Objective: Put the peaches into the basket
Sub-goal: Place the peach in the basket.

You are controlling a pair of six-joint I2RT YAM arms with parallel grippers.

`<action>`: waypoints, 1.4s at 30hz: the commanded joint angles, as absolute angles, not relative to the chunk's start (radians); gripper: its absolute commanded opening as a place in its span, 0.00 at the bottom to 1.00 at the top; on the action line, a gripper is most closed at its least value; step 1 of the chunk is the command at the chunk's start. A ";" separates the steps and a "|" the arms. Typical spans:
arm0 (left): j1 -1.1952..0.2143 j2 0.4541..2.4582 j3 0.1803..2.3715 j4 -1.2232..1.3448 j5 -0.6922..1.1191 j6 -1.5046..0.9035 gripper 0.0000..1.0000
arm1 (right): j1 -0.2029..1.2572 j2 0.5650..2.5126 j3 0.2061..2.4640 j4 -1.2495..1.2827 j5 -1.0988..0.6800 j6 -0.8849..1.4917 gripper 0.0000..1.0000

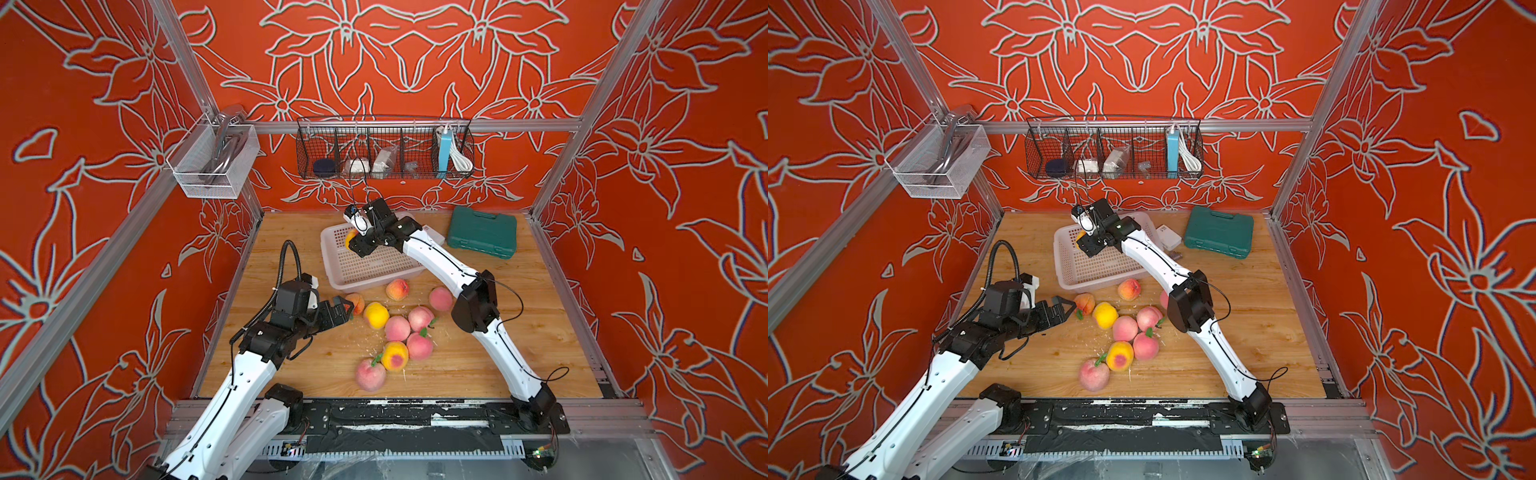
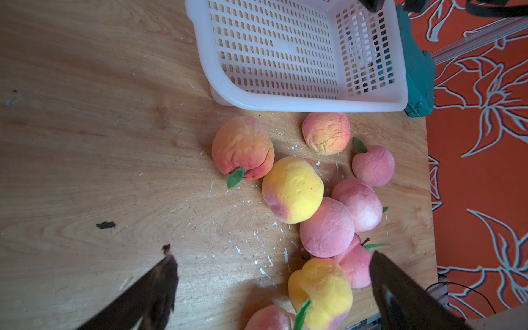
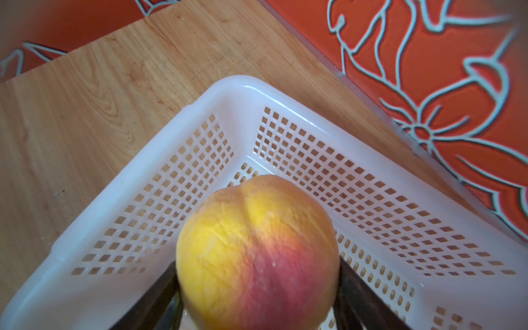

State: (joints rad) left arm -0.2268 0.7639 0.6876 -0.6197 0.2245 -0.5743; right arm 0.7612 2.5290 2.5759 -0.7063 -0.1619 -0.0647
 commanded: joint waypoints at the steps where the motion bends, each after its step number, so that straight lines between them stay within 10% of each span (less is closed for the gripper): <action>1: -0.215 0.741 0.695 -0.644 0.212 -0.558 0.98 | 0.763 2.569 2.604 -0.683 -0.164 -0.051 0.40; 42: -0.207 0.671 0.651 -0.625 0.210 -0.596 0.98 | 0.773 2.716 2.675 -0.654 -0.234 -0.035 0.54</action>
State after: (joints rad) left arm -0.2150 0.6849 0.6540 -0.6373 0.2142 -0.5915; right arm 0.7666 2.6934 2.6415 -0.6437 -0.2447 -0.0395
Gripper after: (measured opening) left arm 0.980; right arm 0.754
